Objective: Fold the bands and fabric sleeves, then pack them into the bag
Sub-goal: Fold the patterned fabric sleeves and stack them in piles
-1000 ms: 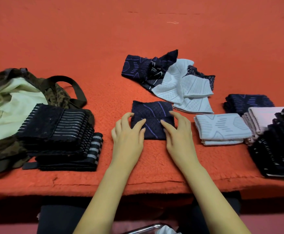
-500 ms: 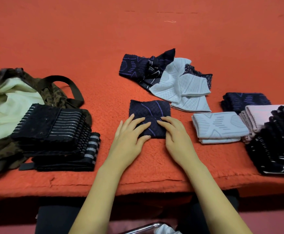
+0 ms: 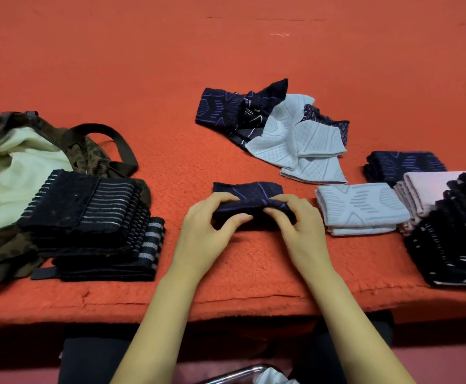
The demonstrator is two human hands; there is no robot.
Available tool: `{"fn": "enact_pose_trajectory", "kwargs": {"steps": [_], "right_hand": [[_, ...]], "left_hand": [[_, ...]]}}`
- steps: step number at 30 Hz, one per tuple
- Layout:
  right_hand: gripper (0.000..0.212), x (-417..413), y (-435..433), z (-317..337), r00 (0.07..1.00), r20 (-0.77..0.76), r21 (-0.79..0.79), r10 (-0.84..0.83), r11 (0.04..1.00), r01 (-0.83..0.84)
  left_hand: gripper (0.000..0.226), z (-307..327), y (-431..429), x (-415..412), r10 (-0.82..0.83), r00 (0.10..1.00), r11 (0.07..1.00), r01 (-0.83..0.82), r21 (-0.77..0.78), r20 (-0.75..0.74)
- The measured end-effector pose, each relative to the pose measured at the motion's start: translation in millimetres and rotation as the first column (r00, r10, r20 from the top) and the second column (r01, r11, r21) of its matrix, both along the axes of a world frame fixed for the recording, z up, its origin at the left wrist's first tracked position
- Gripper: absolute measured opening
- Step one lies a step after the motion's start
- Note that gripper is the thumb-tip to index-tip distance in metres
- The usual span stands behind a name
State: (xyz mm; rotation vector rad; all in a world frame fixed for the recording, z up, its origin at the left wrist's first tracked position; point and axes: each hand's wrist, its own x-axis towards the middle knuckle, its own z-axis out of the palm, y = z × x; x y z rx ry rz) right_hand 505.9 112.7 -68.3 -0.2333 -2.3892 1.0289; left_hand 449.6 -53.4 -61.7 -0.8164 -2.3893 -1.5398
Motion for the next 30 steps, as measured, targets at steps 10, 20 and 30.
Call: {"fn": "enact_pose_trajectory", "kwargs": {"steps": [10, 20, 30], "right_hand": [[0.055, -1.0, -0.5, -1.6, 0.994, 0.093, -0.199, -0.051, 0.978, 0.069], [0.052, -25.2, -0.9, -8.5, 0.977, 0.172, 0.081, -0.128, 0.990, 0.116], [0.049, -22.2, -5.2, -6.8, 0.977, 0.145, 0.256, -0.155, 0.960, 0.114]], "left_hand": [[0.036, -3.7, 7.3, -13.8, 0.191, 0.974, 0.974, -0.173, -0.145, 0.118], [0.046, -2.0, 18.3, -21.1, 0.219, 0.966, 0.973, -0.206, -0.105, 0.135], [0.046, -9.8, 22.0, -18.1, 0.184, 0.981, 0.954, -0.164, -0.250, 0.056]]}}
